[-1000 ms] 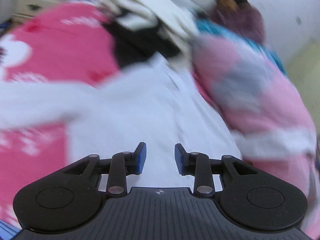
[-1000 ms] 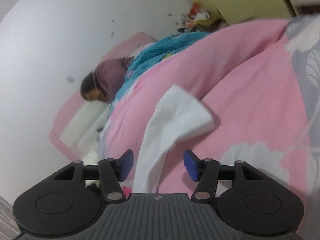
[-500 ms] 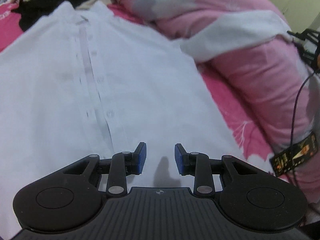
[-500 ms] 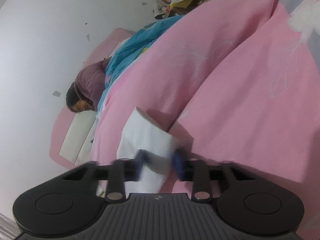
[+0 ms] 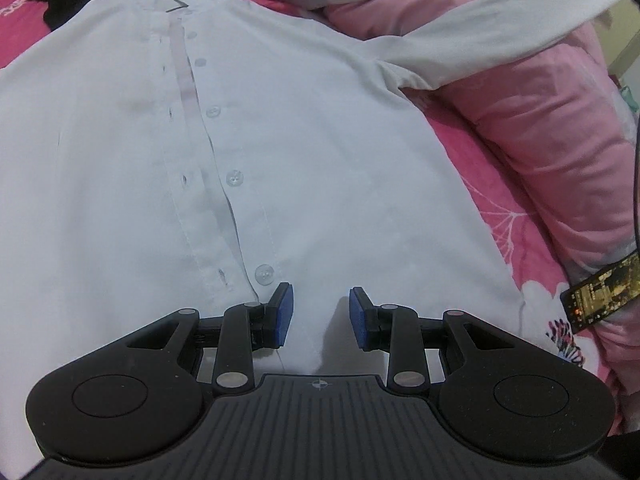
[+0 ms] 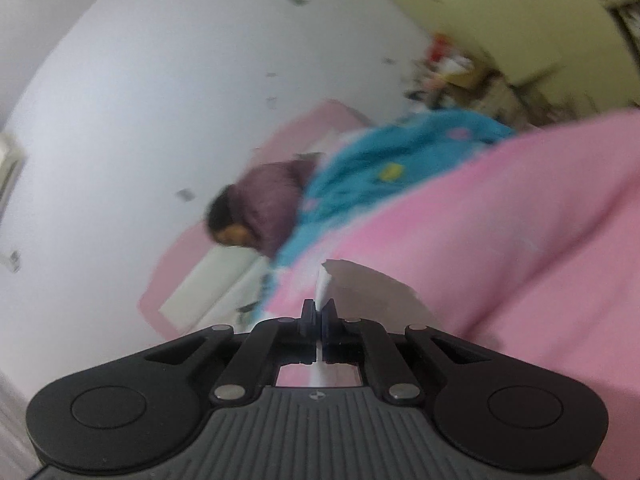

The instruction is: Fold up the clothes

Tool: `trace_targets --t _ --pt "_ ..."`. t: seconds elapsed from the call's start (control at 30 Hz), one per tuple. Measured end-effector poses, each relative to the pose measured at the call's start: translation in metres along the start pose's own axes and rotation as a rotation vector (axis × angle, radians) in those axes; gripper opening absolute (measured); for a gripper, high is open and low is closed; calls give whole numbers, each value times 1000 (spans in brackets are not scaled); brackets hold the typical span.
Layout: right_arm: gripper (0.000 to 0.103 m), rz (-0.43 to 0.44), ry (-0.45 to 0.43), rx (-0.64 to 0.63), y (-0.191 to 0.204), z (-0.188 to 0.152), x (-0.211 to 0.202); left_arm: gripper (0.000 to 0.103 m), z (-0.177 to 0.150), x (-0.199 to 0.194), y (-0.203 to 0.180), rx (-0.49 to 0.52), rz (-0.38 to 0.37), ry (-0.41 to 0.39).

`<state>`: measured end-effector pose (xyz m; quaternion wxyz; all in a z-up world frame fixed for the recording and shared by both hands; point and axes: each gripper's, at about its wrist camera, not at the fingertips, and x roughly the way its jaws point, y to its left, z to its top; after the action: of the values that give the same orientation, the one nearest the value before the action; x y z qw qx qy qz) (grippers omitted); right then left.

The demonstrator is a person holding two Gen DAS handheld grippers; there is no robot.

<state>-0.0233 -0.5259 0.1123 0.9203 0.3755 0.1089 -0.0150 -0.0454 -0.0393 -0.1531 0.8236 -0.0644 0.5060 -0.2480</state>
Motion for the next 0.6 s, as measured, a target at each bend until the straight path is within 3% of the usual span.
trace_targets --t 0.17,0.3,0.47,0.6 --pt "3 167 71 -123 62 -9 14 31 0 -5 9 -62 -16 -16" --pt "3 322 179 -228 113 -38 24 31 1 -19 25 -147 -41 -41" --pt "3 489 354 -378 166 -98 35 31 -3 -56 61 -274 -17 -129" --pt "3 584 528 -475 191 -166 42 31 -12 -90 97 -380 47 -208"
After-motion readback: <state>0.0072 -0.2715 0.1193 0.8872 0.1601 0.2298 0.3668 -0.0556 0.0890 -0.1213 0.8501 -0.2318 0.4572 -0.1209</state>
